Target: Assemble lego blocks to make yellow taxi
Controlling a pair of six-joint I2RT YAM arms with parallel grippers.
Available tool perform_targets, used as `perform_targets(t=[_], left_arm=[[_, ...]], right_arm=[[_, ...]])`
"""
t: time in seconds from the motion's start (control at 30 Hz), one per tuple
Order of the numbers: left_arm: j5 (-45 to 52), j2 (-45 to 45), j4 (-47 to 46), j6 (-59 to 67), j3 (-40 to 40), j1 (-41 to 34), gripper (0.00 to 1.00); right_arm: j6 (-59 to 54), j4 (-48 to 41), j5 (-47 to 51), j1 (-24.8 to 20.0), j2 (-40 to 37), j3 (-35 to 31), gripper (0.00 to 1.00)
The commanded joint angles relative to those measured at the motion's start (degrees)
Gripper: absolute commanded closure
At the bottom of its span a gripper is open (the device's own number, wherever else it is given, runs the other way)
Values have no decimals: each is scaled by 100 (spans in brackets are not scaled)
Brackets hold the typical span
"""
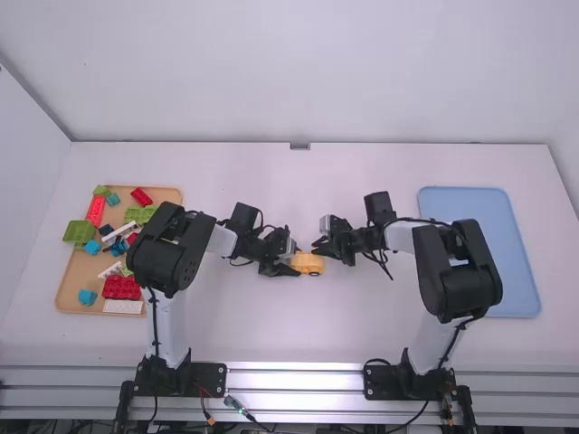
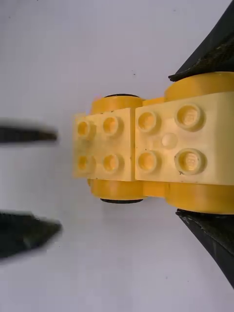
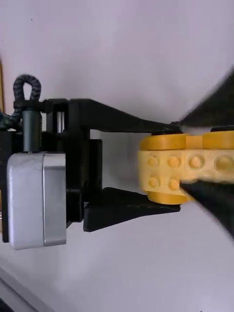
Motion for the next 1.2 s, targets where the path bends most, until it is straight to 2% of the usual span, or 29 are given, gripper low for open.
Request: perform_targets(t=[0.0, 0.27, 0.43, 0.83, 1.17], left_arm=[[90, 26, 0, 81, -37, 9, 51], [90, 26, 0, 79, -37, 9, 51], [90, 28, 20, 63, -37, 11, 51], [87, 26, 52, 66, -37, 9, 51], [90, 26, 118, 59, -37, 11, 51]], right_arm=[[70, -66, 7, 31, -72, 2, 100], [74, -267, 796, 382, -72, -17, 100], [511, 142, 1228, 544, -72, -205, 100], [507, 363, 1438, 306, -72, -623, 100], [529, 326, 1902, 483, 269, -551, 100]])
